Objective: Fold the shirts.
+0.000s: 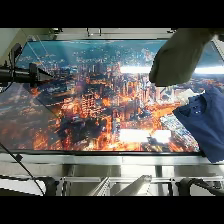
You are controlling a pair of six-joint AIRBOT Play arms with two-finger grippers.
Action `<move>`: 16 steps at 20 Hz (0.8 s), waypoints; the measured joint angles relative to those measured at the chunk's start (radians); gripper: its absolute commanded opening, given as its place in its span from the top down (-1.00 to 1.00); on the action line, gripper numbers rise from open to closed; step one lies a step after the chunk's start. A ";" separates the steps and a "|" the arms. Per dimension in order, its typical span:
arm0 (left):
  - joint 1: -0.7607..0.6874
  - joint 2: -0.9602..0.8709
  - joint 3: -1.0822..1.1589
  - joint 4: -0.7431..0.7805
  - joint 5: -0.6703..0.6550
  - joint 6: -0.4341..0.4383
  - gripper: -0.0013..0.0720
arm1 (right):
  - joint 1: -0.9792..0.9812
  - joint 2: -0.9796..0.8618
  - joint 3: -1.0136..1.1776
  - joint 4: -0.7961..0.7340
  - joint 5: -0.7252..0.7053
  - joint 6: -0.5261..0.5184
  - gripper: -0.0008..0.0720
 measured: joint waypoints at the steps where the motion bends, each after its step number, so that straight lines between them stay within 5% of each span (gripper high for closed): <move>1: 0.000 0.000 0.000 0.000 0.000 0.000 0.94 | -0.036 -0.007 0.000 -0.005 0.003 0.000 0.94; 9: -0.004 0.000 0.000 0.000 0.038 -0.001 0.94 | -0.256 -0.177 0.116 0.180 0.059 -0.194 0.94; 16: -0.061 0.000 0.000 0.005 0.034 -0.008 0.94 | -0.435 -0.140 0.123 0.196 0.248 -0.018 0.95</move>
